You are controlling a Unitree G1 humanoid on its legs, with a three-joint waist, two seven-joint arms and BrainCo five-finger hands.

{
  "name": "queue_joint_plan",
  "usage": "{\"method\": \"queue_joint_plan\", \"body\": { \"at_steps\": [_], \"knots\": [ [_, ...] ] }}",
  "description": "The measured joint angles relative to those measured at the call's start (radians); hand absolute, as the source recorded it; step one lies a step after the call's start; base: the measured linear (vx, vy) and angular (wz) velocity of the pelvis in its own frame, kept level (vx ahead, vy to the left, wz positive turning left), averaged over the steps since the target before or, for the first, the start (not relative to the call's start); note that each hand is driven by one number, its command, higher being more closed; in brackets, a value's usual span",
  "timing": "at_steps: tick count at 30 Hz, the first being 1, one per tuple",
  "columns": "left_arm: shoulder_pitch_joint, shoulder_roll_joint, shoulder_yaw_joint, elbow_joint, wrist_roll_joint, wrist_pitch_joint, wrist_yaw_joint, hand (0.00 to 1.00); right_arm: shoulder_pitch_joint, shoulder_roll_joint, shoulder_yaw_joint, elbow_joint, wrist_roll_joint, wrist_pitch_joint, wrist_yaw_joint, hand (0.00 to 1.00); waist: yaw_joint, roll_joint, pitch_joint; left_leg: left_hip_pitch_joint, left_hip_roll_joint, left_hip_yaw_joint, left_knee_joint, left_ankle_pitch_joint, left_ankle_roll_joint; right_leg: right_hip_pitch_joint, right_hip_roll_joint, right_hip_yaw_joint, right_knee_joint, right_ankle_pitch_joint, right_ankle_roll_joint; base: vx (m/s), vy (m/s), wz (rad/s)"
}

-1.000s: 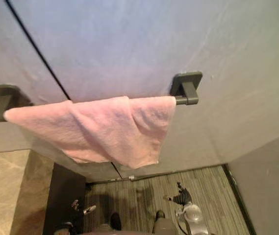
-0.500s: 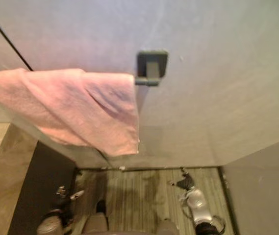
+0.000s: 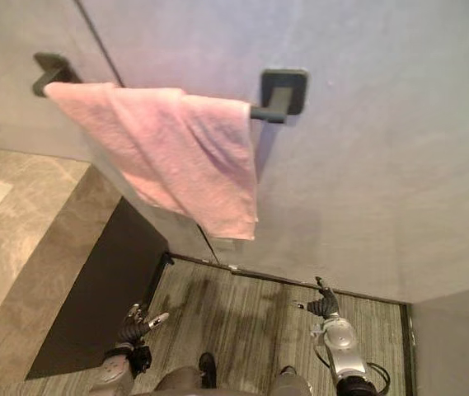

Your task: Organize washtable

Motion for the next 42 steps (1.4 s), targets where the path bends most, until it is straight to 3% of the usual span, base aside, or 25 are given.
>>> {"method": "queue_joint_plan", "body": {
  "at_steps": [11,13,14,23,29,34,36,37,41,42],
  "knots": [
    [0.04,0.011,-0.007,0.052,0.011,0.003,0.01,0.0,-0.008,0.031,0.001,0.09,0.0,0.004,-0.011,0.0,-0.001,-0.007,0.001,0.114,-0.016,-0.003,-0.218,0.138,0.024,0.017,0.016,0.041,-0.025,0.035,-0.007,-0.12,0.024,-0.03],
    [0.047,0.011,-0.006,0.065,0.013,0.007,0.01,0.0,-0.005,0.031,0.001,0.096,-0.001,0.004,-0.007,0.0,-0.001,-0.009,0.001,0.12,-0.015,-0.002,-0.219,0.138,0.024,0.018,0.019,0.046,-0.033,0.038,-0.01,-0.15,0.025,-0.02],
    [0.055,0.01,0.024,0.121,0.02,0.013,0.01,0.0,-0.014,0.032,0.005,0.175,-0.002,0.007,0.005,0.0,0.003,-0.033,-0.018,0.156,-0.021,0.001,-0.22,0.121,0.022,0.09,0.047,0.104,-0.12,0.054,-0.008,-0.06,0.014,-0.01],
    [0.054,0.009,0.024,0.142,0.02,0.013,0.01,0.0,-0.01,0.033,0.004,0.216,0.004,0.004,0.004,0.0,0.005,-0.042,-0.02,0.155,-0.02,0.003,-0.22,0.116,0.021,0.09,0.048,0.107,-0.128,0.054,-0.008,0.0,0.0,0.0],
    [0.056,0.0,0.013,0.163,0.019,0.015,0.009,0.0,0.019,0.062,-0.019,0.258,0.086,0.005,-0.001,0.0,0.03,-0.079,-0.013,0.147,-0.021,0.011,-0.213,0.105,0.019,0.084,0.047,0.115,-0.131,0.053,-0.005,0.0,0.0,-0.05],
    [0.036,0.01,-0.01,0.161,0.019,0.022,0.009,0.0,0.013,0.072,-0.017,0.253,0.118,0.005,-0.016,0.0,0.045,-0.092,-0.013,0.069,-0.029,-0.017,-0.148,0.083,0.031,0.022,0.029,0.12,-0.072,0.047,0.0,0.02,0.029,0.15],
    [0.036,0.013,-0.01,0.153,0.018,0.021,0.01,0.0,0.014,0.072,-0.01,0.247,0.118,0.005,-0.016,0.0,0.057,-0.09,-0.012,0.043,-0.034,-0.043,-0.098,0.06,0.035,0.032,0.025,0.12,-0.07,0.045,-0.002,-0.08,-0.003,1.15],
    [0.03,0.004,-0.014,0.107,0.01,0.02,0.012,0.0,-0.012,0.062,-0.007,0.202,0.12,0.002,-0.024,0.0,0.081,-0.058,0.03,-0.063,-0.06,-0.218,-0.053,0.1,0.024,0.023,0.034,0.032,-0.048,-0.013,-0.014,-0.22,-0.096,2.11],
    [0.048,-0.029,-0.028,0.08,-0.004,0.024,0.02,0.0,-0.03,0.058,-0.011,0.145,0.126,0.001,-0.046,0.0,0.135,-0.022,0.046,-0.08,-0.053,-0.287,-0.148,0.2,0.019,-0.022,0.048,-0.041,0.049,-0.072,-0.017,-0.13,-0.095,1.03],
    [0.05,-0.029,-0.048,0.041,-0.005,0.025,0.021,0.0,-0.033,0.055,-0.014,0.135,0.126,0.001,-0.049,0.0,0.131,-0.015,0.044,-0.11,-0.055,-0.326,-0.145,0.218,0.014,-0.055,0.074,-0.024,0.071,-0.101,-0.049,-0.11,-0.147,1.26]
  ]
}}
